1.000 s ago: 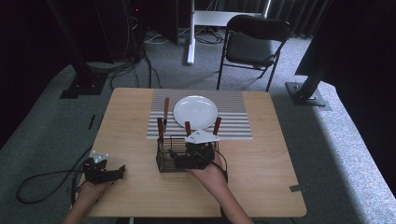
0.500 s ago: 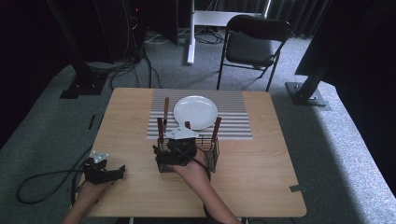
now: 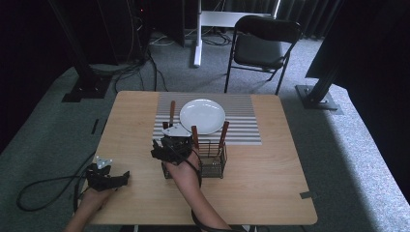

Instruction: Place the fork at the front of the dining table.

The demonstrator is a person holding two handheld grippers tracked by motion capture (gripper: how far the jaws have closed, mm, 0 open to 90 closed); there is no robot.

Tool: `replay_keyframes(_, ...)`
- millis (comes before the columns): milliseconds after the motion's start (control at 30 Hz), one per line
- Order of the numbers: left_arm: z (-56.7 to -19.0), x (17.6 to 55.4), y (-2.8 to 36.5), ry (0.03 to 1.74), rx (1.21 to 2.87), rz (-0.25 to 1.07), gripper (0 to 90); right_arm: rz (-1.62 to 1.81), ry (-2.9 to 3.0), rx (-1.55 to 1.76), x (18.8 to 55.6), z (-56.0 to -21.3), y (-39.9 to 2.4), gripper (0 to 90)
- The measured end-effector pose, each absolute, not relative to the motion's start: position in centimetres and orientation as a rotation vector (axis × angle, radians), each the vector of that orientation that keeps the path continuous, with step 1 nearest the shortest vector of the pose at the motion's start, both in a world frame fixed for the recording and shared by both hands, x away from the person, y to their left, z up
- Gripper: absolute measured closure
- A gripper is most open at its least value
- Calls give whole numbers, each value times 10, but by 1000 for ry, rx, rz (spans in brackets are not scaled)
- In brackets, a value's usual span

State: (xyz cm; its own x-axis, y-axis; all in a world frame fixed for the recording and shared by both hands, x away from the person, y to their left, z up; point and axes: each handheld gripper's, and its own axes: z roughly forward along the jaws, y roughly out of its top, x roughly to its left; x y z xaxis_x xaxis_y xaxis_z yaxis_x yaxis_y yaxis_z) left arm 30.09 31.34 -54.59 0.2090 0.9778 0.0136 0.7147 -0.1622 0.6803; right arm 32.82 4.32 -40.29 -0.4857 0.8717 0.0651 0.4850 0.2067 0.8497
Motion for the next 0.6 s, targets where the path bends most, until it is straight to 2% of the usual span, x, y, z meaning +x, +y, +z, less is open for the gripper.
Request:
replay_keyframes(100, -546, 301, 313, 1564, 1944, 630, 0, 1210, 2031, 1318, 332, -406, 46, 248)
replay_keyframes(233, -546, 301, 313, 1564, 1945, 630, 0, 1207, 2009, 1342, 335, -411, 52, 339)
replay_keyframes(433, -546, 301, 313, 1558, 1947, 626, 0, 1210, 1939, 1384, 338, -418, 51, 525)
replay_keyframes(533, -546, 301, 313, 1558, 1947, 626, 0, 1208, 1947, 1388, 338, -420, 51, 548)
replay_keyframes(600, -546, 301, 313, 1558, 1947, 626, 0, 1204, 1969, 1385, 338, -424, 52, 610)
